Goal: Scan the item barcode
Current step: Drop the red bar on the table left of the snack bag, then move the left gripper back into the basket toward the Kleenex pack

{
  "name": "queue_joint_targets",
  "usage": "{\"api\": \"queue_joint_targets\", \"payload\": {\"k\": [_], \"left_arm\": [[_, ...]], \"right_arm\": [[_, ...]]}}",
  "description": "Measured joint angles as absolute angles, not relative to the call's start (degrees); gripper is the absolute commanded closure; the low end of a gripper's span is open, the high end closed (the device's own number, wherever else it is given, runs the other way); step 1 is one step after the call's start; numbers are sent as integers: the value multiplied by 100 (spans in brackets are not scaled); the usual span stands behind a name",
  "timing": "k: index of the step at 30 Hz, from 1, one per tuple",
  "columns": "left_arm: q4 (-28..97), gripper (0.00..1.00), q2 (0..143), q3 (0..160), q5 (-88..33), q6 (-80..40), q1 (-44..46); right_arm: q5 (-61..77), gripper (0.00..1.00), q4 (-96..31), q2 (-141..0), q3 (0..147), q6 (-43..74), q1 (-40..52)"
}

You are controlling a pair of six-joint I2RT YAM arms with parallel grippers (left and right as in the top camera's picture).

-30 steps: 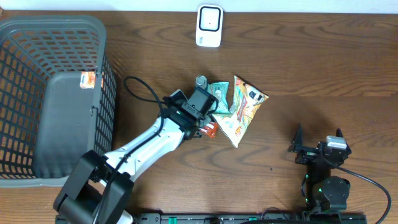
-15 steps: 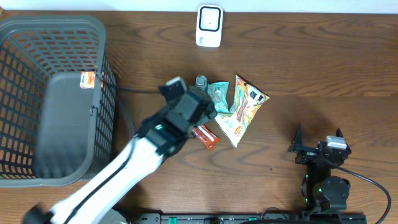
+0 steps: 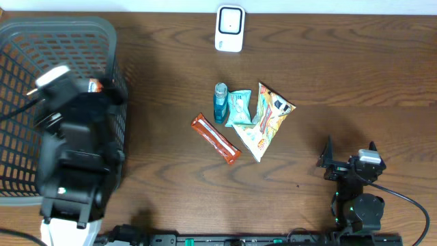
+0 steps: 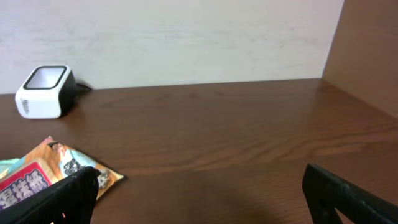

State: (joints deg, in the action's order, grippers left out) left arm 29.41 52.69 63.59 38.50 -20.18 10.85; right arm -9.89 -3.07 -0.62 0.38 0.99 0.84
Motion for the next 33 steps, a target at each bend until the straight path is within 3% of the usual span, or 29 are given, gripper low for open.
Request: {"api": "queue_joint_targets", "payload": {"k": [4,9,14,24,33], "left_arm": [[3194,2,5404,6359,3583,-2685,-276],[3227,2,6108,6359,2246,-3293,-1570],[3046,2,7212,6359,810,-3544,-2333],[2104,2,9113,6357,-816,-3629,-2447],[1253,2,9929,6357,-1310,-4849,-2449]], "right_arm": [[-985,1,-305,-62,38,99,82],[-985,1,-307,-62,38,99,82],[-982,1,-307,-62,38,99,82],[-985,1,-305,-62,38,97,82],[-985,1,-305,-62,38,99,82]]}}
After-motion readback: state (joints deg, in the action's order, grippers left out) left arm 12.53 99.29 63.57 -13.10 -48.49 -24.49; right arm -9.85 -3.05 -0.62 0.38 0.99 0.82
